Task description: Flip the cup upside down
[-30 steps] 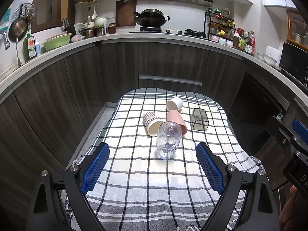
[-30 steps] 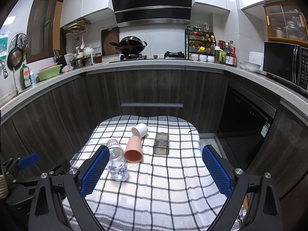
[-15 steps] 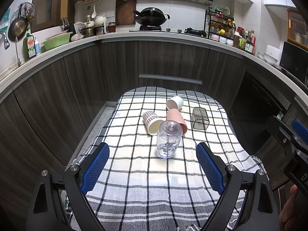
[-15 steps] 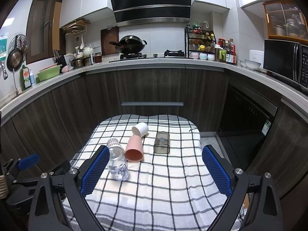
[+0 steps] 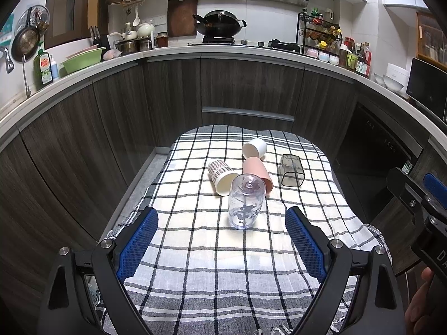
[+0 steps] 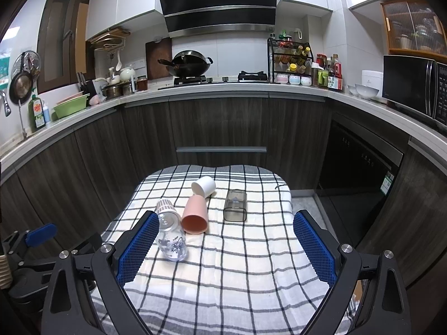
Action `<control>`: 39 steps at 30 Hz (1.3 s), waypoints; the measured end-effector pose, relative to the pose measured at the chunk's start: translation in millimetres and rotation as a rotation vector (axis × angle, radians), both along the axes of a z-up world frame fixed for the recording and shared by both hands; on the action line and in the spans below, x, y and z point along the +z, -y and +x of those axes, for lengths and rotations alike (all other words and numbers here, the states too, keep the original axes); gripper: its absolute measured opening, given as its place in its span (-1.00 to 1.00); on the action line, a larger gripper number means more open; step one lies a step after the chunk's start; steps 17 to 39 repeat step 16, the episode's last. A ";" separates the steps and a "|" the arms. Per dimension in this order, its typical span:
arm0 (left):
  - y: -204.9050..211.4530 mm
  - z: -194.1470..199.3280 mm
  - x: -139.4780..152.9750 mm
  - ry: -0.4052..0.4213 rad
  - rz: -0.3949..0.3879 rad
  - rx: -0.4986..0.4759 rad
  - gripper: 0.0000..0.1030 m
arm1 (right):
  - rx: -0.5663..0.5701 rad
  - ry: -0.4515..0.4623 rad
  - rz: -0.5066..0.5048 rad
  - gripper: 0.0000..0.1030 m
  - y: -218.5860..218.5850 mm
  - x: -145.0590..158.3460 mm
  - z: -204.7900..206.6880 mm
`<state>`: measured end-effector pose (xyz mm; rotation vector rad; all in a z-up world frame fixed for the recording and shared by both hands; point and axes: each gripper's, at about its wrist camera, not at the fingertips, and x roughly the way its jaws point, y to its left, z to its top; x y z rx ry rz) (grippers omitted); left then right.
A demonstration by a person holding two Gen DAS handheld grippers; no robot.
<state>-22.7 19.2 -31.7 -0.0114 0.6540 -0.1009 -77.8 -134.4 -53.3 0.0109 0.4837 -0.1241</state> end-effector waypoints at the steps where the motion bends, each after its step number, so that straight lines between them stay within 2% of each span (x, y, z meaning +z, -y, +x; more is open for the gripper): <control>1: 0.6 0.2 0.4 -0.001 -0.001 -0.001 0.81 | 0.000 0.000 0.000 0.88 0.0 0.1 0.0; 13: 1.2 -1.7 1.7 0.002 -0.003 0.001 0.82 | 0.000 -0.004 0.003 0.88 -0.3 -0.4 0.2; 16: 0.5 -1.3 1.8 -0.003 0.000 0.003 0.98 | -0.001 -0.006 0.004 0.88 -1.7 -0.8 -0.6; 39: 0.5 -1.3 1.8 -0.003 0.000 0.003 0.98 | -0.001 -0.006 0.004 0.88 -1.7 -0.8 -0.6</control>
